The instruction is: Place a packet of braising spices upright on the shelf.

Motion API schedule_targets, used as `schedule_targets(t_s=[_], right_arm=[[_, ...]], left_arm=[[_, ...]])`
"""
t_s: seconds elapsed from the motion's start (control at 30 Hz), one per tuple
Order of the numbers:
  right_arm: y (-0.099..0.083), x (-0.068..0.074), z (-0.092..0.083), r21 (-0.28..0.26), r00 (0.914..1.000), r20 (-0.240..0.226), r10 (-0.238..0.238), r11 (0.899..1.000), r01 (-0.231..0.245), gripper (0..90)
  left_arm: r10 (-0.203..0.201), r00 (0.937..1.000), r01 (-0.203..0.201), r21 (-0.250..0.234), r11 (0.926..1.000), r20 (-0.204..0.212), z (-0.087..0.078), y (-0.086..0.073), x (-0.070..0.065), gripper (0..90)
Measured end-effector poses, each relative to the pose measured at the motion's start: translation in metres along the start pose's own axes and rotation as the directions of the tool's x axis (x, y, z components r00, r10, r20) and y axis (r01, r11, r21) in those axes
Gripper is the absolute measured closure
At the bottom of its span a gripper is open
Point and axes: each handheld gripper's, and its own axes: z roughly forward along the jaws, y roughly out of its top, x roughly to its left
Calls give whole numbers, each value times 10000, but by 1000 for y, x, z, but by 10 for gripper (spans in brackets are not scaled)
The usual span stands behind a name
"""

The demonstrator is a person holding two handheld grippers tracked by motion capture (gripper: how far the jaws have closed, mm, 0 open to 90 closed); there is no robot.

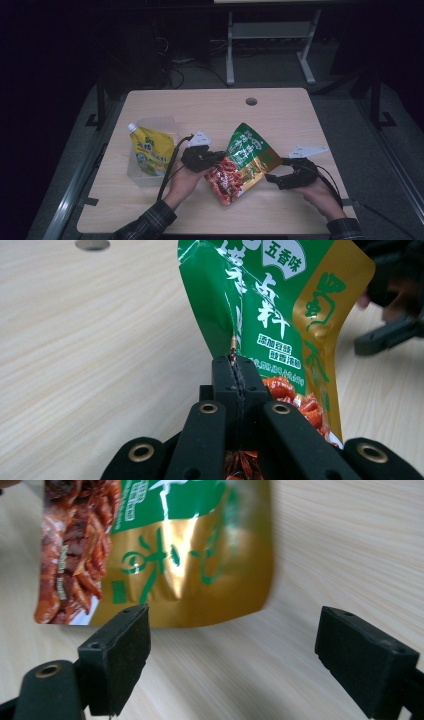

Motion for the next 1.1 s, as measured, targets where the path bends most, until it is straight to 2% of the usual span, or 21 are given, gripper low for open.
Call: schedule_targets(t_s=[0.07,0.17,0.33,0.43,0.57,0.77,0.87,1.1], right_arm=[[2,2,3,-169,9998,-184,-57,9998,54,148],[6,4,6,-569,9982,-591,77,9983,-110,178],[15,10,14,-1046,9942,-1072,-47,9945,-65,257],[18,10,18,-1200,9898,-1421,46,9925,-218,381],[19,11,23,-1103,9817,-1905,66,9935,-281,554],[21,9,22,-1171,9845,-1752,53,9928,-262,806],[23,8,20,-1279,9838,-1794,-37,9916,-196,892],[31,4,13,-1141,9799,-1946,-447,9932,227,899]], left_arm=[[-28,10000,29,-191,9998,57,-4,3,-1,900],[-140,9997,147,-343,9993,199,-7,4,-2,900],[-117,9995,126,-295,9995,283,-6,4,-4,900],[-125,9994,134,-267,9996,308,-4,3,-4,900],[-225,9994,232,-264,9994,261,-4,2,-3,900],[-323,9990,335,-360,9988,315,-5,2,-2,900],[-286,9990,299,-387,9988,332,-5,2,-4,899],[-151,9996,159,-365,9992,238,-5,2,-7,885]])
